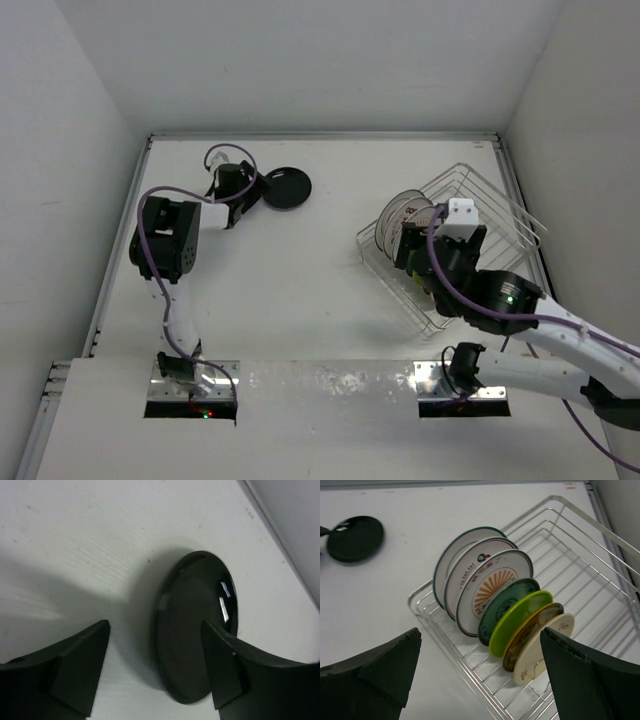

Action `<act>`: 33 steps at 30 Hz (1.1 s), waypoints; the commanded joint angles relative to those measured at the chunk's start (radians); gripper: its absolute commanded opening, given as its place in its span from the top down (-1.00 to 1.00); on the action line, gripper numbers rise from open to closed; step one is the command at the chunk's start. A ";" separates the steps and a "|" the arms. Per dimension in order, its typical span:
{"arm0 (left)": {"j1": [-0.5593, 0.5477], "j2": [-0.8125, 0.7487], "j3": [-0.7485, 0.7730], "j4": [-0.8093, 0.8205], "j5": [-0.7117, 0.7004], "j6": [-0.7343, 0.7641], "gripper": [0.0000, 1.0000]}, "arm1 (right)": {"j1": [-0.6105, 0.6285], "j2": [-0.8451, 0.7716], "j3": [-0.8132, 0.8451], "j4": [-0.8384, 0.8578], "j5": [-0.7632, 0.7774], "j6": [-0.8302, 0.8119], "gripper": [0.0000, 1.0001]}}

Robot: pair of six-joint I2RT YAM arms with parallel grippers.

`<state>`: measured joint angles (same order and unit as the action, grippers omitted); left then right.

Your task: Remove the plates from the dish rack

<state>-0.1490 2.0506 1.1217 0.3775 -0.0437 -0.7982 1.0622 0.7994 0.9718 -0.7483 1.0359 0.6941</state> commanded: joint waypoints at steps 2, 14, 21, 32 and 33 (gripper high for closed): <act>0.006 -0.113 -0.034 -0.080 -0.082 -0.024 -0.61 | -0.052 0.070 0.039 -0.118 0.137 0.159 -0.98; -0.018 -1.025 -0.249 -0.649 -0.222 0.053 -0.86 | -0.433 0.204 -0.059 -0.103 -0.068 0.378 -0.25; -0.018 -1.302 -0.280 -0.808 -0.246 0.224 -0.86 | -0.442 0.181 -0.137 -0.066 -0.074 0.489 -0.16; -0.018 -1.287 -0.309 -0.858 -0.189 0.306 -0.86 | -0.442 0.224 -0.226 -0.088 -0.024 0.622 0.00; -0.018 -1.288 -0.309 -0.861 -0.189 0.306 -0.86 | -0.442 0.228 -0.232 -0.088 -0.020 0.625 0.01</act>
<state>-0.1623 0.7792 0.8013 -0.4965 -0.2481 -0.5266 0.6239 1.0161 0.7574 -0.8467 0.9718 1.2613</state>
